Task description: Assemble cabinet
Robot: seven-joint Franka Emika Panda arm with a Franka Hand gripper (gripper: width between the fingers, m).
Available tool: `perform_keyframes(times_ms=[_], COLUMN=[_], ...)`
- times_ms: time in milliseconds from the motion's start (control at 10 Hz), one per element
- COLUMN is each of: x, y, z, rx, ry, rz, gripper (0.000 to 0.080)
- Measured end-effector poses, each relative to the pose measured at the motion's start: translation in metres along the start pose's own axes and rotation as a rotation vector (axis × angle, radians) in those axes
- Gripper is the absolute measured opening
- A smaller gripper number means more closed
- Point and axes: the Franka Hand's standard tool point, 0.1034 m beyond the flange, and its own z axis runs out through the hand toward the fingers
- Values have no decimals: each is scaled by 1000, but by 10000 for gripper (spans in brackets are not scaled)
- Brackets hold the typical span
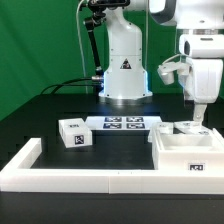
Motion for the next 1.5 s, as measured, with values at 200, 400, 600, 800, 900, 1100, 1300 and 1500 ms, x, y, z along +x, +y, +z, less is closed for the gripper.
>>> perform_keyframes(times_ms=[200, 400, 600, 800, 900, 1100, 1300, 1500], x=[-3, -3, -14, -16, -9, -11, -11, -7], y=[-10, -9, -1, -13, -25, -24, -25, -48], z=[1, 2, 11, 17, 20, 21, 22, 28], rx=[10, 11, 1, 20, 29, 29, 32, 41], ry=[-5, -4, 12, 16, 16, 16, 16, 24], rz=[-1, 1, -155, -270, -323, -311, -311, -329], gripper=[797, 797, 797, 797, 797, 797, 797, 797])
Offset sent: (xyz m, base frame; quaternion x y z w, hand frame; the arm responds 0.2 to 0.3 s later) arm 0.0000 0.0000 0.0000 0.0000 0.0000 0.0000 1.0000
